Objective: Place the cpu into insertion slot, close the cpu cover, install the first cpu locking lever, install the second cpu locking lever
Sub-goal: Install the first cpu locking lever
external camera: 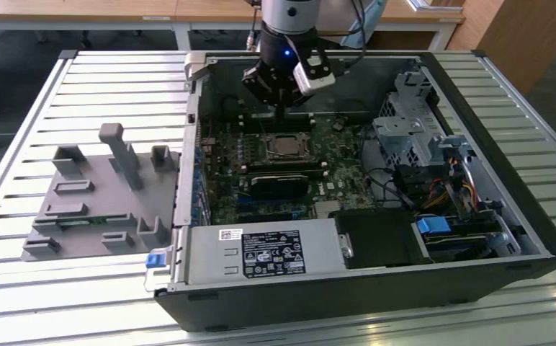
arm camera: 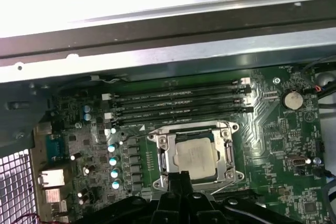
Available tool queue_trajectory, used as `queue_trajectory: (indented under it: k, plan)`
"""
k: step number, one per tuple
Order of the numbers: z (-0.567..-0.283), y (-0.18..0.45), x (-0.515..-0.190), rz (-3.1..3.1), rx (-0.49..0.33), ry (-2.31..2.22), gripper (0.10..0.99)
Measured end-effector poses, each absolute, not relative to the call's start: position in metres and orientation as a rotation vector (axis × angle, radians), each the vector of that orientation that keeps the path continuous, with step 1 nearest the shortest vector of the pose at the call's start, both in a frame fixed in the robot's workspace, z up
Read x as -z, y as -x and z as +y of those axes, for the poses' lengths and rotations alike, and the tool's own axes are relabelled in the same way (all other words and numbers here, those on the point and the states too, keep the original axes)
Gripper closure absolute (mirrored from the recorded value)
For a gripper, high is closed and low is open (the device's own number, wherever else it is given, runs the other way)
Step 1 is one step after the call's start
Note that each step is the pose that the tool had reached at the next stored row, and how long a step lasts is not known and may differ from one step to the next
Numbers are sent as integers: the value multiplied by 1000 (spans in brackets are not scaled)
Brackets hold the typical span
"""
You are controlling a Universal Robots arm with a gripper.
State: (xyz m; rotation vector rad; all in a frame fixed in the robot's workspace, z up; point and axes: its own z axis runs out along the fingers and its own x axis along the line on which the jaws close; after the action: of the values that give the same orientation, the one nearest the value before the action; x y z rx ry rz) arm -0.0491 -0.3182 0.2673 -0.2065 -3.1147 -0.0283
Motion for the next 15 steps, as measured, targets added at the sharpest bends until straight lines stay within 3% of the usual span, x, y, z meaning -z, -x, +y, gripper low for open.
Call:
queue_trajectory:
  k: [15]
  plan:
    - [-318,61,-264,-3139,61,67,980]
